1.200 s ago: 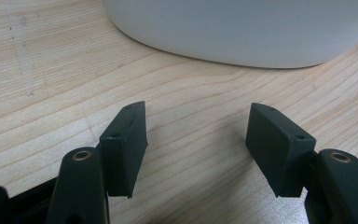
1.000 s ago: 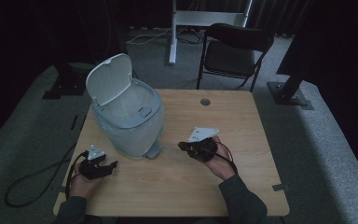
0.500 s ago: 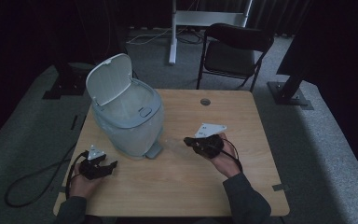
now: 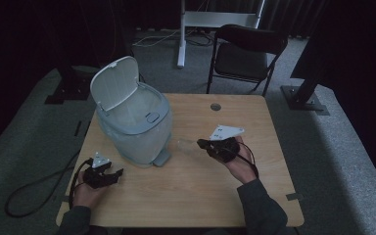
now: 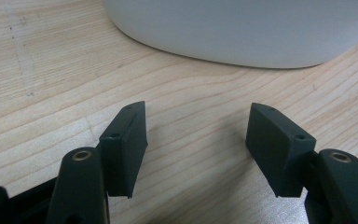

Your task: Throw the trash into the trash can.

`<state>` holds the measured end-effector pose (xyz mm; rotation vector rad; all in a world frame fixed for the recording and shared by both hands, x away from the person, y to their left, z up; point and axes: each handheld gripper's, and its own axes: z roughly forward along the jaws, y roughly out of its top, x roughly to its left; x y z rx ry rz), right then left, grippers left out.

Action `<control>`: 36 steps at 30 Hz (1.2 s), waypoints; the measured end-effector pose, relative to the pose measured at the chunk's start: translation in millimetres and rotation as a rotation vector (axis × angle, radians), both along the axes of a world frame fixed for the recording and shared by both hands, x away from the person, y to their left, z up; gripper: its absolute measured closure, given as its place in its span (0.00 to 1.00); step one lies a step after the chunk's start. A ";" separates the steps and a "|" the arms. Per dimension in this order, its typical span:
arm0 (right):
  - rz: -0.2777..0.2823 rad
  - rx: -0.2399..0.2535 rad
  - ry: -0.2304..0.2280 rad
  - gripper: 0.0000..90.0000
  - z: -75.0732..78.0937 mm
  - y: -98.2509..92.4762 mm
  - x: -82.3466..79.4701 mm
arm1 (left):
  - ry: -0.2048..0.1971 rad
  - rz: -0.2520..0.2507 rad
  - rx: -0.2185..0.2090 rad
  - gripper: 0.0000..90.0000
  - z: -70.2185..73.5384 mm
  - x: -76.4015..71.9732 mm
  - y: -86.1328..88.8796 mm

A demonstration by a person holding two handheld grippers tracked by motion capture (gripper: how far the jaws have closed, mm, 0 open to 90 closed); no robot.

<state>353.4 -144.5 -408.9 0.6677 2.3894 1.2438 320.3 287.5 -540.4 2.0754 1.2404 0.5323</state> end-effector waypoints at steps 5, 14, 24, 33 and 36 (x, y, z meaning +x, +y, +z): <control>-0.009 0.004 -0.007 0.96 2.8 -3.2 2.1 | 0.000 0.000 0.000 0.43 0.0 0.0 0.0; -0.027 0.010 -0.018 0.96 9.1 -8.0 4.4 | -0.002 0.001 0.000 0.43 -0.2 0.1 -0.1; -0.039 0.021 -0.032 0.96 16.8 -10.8 7.7 | 0.001 -0.001 0.000 0.43 0.1 0.1 0.0; -0.047 0.032 -0.041 0.96 22.0 -12.2 10.4 | 0.000 0.000 0.000 0.43 0.0 0.1 -0.1; -0.049 0.039 -0.046 0.96 24.0 -12.3 11.5 | 0.000 0.000 0.000 0.43 0.0 0.1 0.0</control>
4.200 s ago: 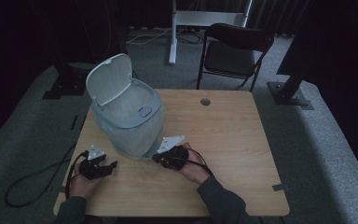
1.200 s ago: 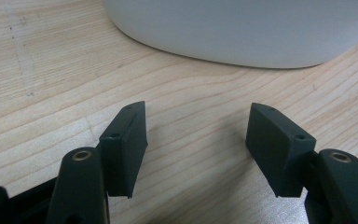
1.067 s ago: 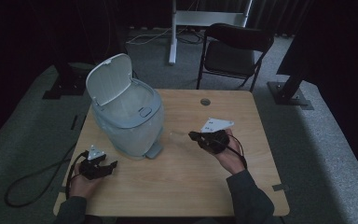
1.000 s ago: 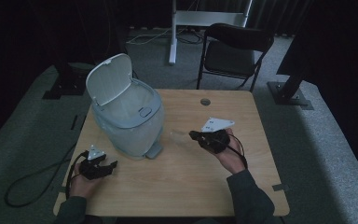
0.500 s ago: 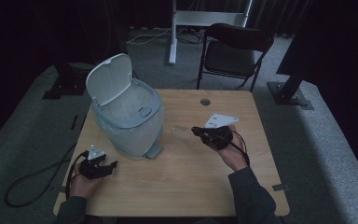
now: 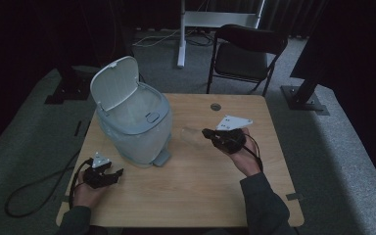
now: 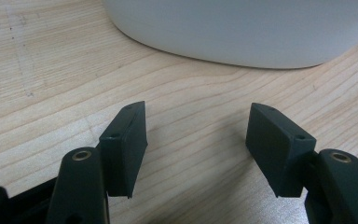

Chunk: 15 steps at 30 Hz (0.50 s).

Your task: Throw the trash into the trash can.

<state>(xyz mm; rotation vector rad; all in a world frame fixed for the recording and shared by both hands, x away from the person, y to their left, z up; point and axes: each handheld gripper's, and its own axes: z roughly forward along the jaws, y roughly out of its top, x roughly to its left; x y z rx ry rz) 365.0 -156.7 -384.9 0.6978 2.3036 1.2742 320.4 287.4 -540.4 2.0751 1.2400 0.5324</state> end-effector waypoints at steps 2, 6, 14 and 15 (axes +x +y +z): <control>0.000 0.002 -0.001 0.96 1.2 0.0 0.7 | 0.000 0.000 0.000 0.43 0.0 0.0 0.0; -0.004 0.009 -0.006 0.96 3.8 0.2 2.3 | 0.000 0.000 0.000 0.43 0.0 0.0 0.0; -0.012 0.023 -0.006 0.96 6.4 -0.4 5.5 | 0.000 0.000 0.000 0.43 0.0 0.0 0.0; -0.012 0.024 -0.009 0.96 6.9 -0.3 6.0 | 0.000 0.001 0.001 0.43 0.0 0.0 -0.1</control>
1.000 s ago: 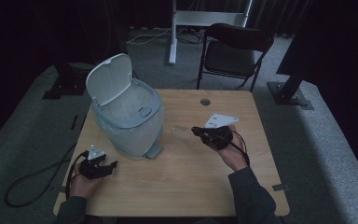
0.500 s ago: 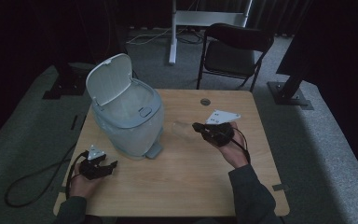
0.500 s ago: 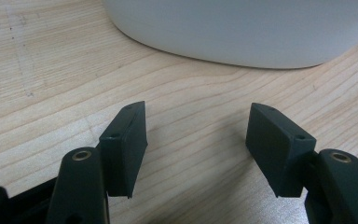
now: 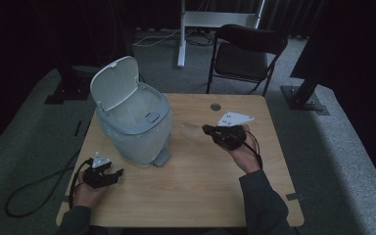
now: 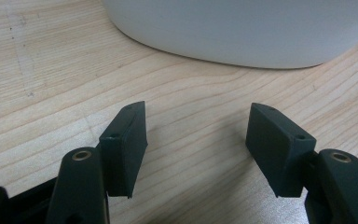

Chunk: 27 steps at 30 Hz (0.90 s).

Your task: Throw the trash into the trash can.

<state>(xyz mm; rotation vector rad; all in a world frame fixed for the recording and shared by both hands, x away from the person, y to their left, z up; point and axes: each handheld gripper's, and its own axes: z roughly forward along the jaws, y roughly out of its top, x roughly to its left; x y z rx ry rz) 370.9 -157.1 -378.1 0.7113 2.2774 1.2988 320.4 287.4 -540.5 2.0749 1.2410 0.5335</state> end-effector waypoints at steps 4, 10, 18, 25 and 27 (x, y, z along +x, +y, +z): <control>-0.001 0.003 -0.005 0.96 2.9 0.3 1.2 | 0.000 0.000 0.000 0.43 0.0 0.0 0.0; -0.003 0.012 -0.006 0.96 5.5 1.5 3.1 | -0.002 0.001 -0.001 0.43 -0.2 0.0 -0.1; -0.008 0.018 -0.008 0.96 8.6 1.8 5.5 | -0.001 0.001 0.000 0.43 -0.1 0.0 -0.1; -0.010 0.020 -0.008 0.96 11.0 2.2 7.5 | -0.001 0.000 -0.001 0.43 -0.1 0.0 0.0; -0.010 0.019 -0.012 0.96 12.4 2.4 8.2 | -0.001 0.000 -0.001 0.43 -0.1 0.0 0.0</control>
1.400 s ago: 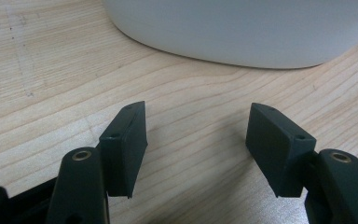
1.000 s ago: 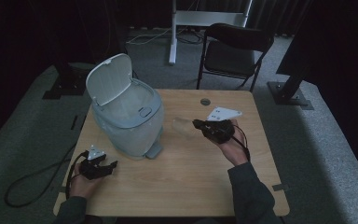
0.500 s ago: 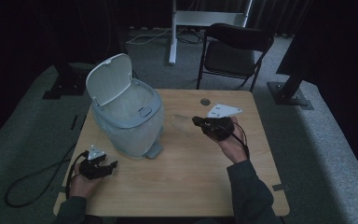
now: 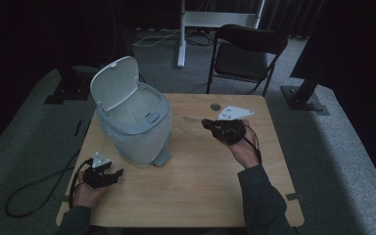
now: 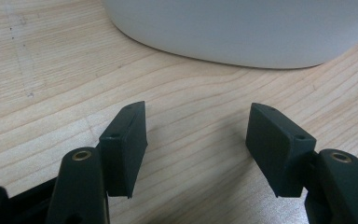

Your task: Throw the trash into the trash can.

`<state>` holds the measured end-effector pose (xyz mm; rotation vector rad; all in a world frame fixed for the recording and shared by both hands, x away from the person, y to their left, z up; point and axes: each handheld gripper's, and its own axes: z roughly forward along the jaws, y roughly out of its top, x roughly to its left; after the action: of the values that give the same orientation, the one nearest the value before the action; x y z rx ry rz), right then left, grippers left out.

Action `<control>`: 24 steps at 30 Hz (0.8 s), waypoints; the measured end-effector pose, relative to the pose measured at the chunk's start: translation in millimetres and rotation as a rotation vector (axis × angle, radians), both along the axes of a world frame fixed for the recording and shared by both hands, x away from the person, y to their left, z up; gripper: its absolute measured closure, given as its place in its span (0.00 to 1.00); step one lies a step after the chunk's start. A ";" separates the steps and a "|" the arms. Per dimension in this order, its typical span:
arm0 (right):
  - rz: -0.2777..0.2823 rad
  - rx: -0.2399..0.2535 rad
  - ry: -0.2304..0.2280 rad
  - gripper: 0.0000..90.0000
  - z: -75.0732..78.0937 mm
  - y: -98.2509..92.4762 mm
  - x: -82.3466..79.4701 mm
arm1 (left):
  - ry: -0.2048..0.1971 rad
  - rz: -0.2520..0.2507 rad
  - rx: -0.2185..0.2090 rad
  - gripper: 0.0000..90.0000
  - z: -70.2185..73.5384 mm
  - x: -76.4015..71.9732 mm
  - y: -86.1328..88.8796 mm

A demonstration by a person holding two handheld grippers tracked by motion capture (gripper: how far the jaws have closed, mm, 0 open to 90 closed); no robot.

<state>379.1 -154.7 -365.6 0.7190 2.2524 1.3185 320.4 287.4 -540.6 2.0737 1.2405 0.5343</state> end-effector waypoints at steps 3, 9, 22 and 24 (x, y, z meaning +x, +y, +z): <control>-0.002 0.000 -0.002 0.96 1.8 0.4 0.7 | 0.000 0.000 0.000 0.43 0.0 0.0 0.0; -0.007 0.001 -0.005 0.96 5.5 0.2 2.1 | 0.000 0.000 0.000 0.43 0.0 0.0 0.0; -0.011 0.010 -0.015 0.96 10.6 0.6 5.4 | 0.000 0.000 0.000 0.43 0.0 0.0 0.0; -0.013 0.011 -0.015 0.96 11.6 0.8 5.7 | 0.000 0.000 0.000 0.43 0.0 0.0 0.0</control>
<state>384.8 -153.8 -354.0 0.7232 2.2268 1.3268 320.4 287.4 -540.6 2.0740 1.2402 0.5342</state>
